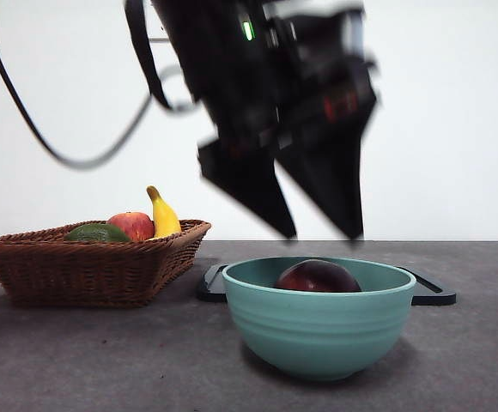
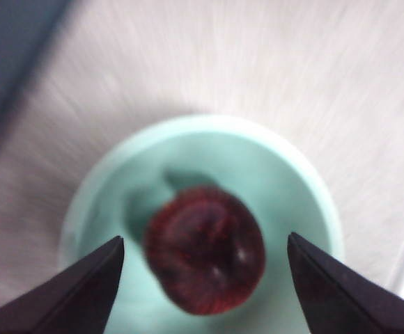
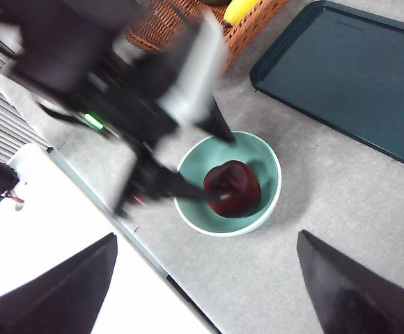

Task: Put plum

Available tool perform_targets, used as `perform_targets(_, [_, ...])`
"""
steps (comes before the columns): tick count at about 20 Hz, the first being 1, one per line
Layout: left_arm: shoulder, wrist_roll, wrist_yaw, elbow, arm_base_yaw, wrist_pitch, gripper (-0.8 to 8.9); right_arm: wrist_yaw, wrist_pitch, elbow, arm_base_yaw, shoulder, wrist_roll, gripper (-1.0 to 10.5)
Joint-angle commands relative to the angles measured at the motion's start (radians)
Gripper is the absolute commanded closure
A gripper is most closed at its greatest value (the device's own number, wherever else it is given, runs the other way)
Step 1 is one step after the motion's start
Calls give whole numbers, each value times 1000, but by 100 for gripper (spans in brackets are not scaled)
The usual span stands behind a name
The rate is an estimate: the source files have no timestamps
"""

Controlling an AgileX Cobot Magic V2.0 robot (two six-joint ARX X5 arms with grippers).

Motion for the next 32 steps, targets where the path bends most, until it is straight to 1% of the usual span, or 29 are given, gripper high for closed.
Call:
perform_targets(1, [-67,-10,-3,37,17,10,435,-1,3,19,5,4,-1,533])
perform_targets(3, [-143,-17,-3,38,47,12,435,-1,3,19,5,4,-1,533])
perform_targets(6, [-256,-51,3,38,112,6,436,-1,3,19,5,4,-2,533])
perform_targets(9, [-365,-62,64,38,199,-9,439,0,3,19,5,4,-2,533])
perform_targets(11, [-432,-62,103,38,268,-50,439,0,4,19,5,4,-2,533])
perform_targets(15, [-539,-53,158,32,408,-181,439,0,14,19,5,4,-2,533])
perform_targets(18, [-608,-32,254,-7,482,-268,439,0,30,19,5,5,-1,533])
perform_targets(23, [-717,-35,430,-215,504,-298,439,27,33,19,5,5,0,533])
perform_targets(25, [-740,-24,521,-282,497,-332,439,30,33,19,5,5,0,533])
perform_targets(27, [-743,-8,536,-303,497,-365,440,30,33,19,5,12,0,533])
perform_targets(32, [-743,-5,537,-303,497,-365,440,32,19,19,5,51,0,534])
